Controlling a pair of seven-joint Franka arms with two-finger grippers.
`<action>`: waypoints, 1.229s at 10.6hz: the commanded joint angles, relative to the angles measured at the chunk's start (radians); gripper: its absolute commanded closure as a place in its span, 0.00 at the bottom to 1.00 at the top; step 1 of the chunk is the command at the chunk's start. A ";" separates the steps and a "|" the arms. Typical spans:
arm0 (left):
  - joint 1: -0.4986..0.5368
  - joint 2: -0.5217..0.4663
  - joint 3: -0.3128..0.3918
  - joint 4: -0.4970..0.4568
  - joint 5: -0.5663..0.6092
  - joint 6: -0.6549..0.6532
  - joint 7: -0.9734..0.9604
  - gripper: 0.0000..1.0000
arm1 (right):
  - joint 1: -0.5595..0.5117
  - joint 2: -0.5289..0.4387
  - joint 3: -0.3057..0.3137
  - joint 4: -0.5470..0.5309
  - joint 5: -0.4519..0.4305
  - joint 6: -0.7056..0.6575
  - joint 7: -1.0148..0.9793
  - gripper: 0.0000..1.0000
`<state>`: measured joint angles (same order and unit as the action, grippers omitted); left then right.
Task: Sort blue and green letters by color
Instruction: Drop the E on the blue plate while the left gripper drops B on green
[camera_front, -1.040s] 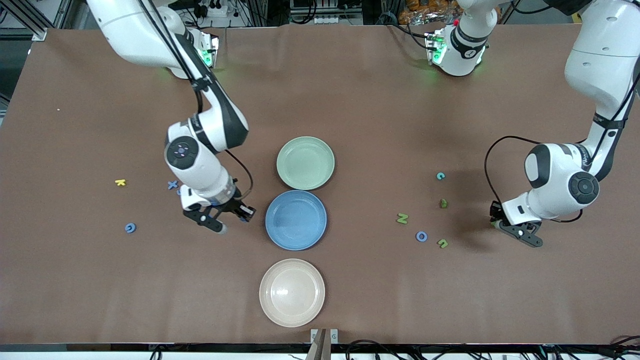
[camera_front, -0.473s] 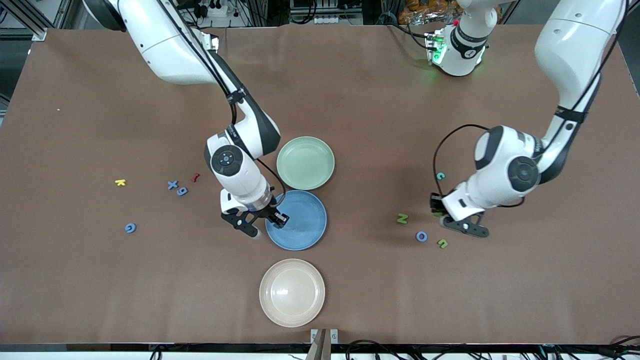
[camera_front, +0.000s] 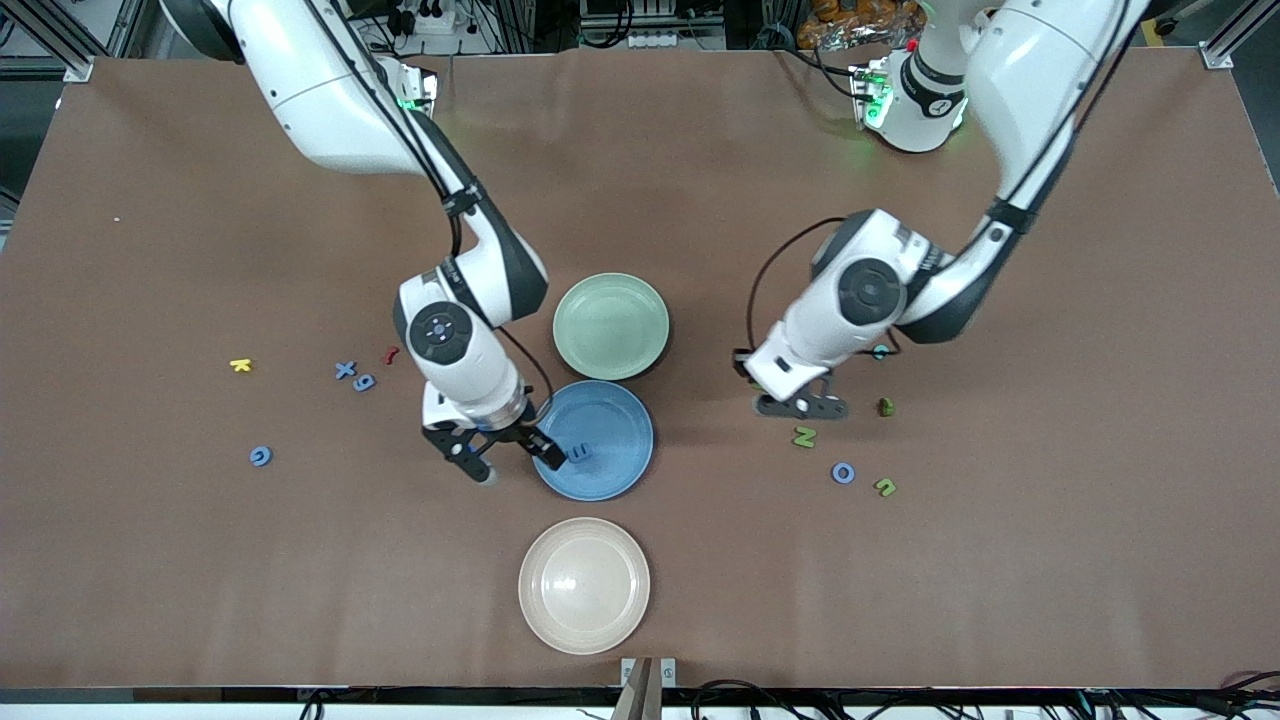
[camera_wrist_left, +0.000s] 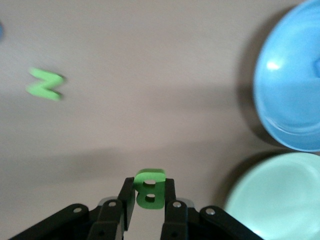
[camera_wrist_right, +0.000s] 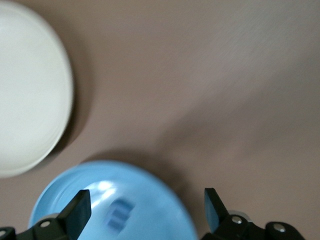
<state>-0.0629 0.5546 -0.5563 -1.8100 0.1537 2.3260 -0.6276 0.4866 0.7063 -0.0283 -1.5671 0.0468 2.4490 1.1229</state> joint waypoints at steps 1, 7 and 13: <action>-0.188 0.065 0.019 0.104 0.020 -0.004 -0.290 1.00 | -0.135 -0.031 0.007 -0.021 -0.085 -0.041 -0.067 0.00; -0.472 0.168 0.202 0.250 0.009 0.007 -0.535 0.34 | -0.552 -0.077 0.133 -0.050 -0.084 -0.139 -0.812 0.00; -0.366 0.107 0.213 0.247 0.023 -0.011 -0.462 0.30 | -0.729 -0.087 0.131 -0.137 -0.186 -0.168 -1.247 0.00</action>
<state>-0.5078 0.7036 -0.3502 -1.5450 0.1538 2.3368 -1.1404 -0.1877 0.6576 0.0807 -1.6385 -0.0708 2.2668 -0.0848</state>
